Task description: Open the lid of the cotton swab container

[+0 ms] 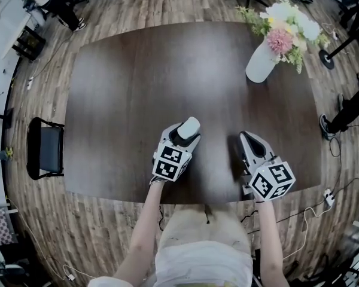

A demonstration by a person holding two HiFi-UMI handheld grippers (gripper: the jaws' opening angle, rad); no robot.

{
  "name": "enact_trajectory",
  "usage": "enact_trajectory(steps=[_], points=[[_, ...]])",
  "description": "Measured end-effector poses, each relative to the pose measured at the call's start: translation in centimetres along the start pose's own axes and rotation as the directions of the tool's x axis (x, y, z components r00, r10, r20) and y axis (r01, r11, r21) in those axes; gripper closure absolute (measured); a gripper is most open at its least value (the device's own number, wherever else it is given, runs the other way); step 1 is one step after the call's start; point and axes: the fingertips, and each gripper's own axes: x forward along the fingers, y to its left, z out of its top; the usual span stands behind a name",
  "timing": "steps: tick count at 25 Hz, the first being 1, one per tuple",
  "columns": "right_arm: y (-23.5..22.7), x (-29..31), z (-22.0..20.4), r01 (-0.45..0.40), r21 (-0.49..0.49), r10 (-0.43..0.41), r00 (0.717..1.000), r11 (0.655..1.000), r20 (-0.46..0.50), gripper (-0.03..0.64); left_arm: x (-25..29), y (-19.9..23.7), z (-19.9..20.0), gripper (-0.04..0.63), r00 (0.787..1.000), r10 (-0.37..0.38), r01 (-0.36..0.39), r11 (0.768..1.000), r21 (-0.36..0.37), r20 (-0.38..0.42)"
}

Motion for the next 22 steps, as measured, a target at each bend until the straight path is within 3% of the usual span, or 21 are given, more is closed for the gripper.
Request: enact_trajectory(steps=[11,22], points=[[-1.2,-0.6,0.4,0.025,0.008,-0.025,1.0,1.0,0.01,0.595,1.0,-0.2,-0.1,0.345,0.999,-0.032,0.033,0.999,0.038,-0.023],[0.8,0.6,2.5,-0.037,-0.02,0.038,0.998,0.999,0.042,0.595,-0.5,-2.4,0.9,0.35,0.995,-0.098,0.098,0.995,-0.018,-0.008]])
